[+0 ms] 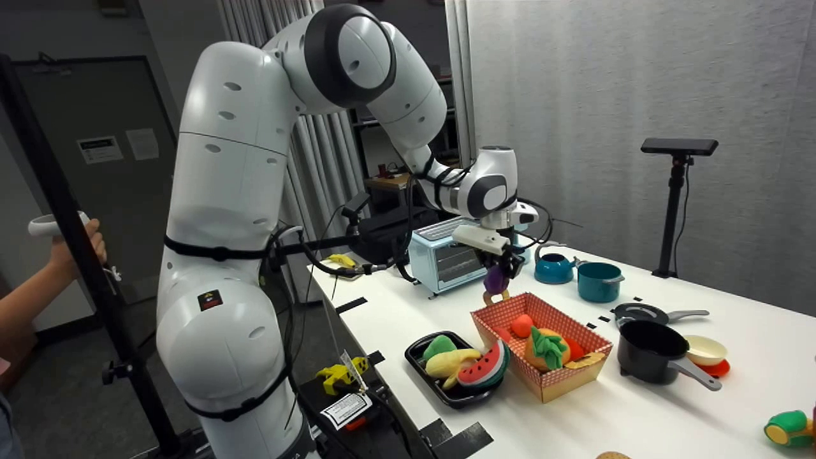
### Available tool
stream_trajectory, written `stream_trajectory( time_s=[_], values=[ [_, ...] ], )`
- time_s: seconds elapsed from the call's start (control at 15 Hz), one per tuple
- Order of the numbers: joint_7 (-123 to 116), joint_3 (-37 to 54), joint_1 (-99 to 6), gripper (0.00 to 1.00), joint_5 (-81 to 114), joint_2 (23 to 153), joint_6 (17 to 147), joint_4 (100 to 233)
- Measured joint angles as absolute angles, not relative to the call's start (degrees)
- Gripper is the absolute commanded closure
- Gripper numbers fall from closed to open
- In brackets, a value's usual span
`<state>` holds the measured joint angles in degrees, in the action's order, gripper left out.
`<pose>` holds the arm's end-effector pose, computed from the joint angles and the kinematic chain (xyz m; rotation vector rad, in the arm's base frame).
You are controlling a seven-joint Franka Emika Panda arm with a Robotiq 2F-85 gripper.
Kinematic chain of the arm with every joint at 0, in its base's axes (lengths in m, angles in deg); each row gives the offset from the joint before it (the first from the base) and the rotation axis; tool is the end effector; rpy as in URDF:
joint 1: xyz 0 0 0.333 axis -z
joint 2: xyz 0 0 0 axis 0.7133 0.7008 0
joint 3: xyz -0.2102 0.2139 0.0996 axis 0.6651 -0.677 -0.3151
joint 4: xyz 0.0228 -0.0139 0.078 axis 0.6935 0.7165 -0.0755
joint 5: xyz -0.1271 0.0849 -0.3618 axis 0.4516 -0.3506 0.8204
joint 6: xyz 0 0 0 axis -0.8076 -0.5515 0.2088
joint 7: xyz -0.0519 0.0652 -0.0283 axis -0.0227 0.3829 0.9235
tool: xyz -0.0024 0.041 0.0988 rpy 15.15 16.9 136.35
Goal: Remove two plush toys from the box
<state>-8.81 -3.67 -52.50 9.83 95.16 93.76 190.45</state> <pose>0.5891 0.1567 0.2524 -3.0107 -0.3238 -0.1365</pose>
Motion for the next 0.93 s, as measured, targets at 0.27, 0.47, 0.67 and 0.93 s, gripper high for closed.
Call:
stream_trajectory(
  time_s=[0.27,0.47,0.67,0.93],
  values=[
    [-8.82,-6.12,-54.63,0.93,9.83,95.34,93.76,190.26],
    [-9.06,-7.68,-55.92,0.46,9.83,97.3,93.77,190.24],
    [-9.43,-8.26,-56.82,0.3,9.83,100.34,93.77,190.13],
    [-10.27,-8.24,-57.05,0.01,9.83,103.32,93.77,189.5]
  ],
)
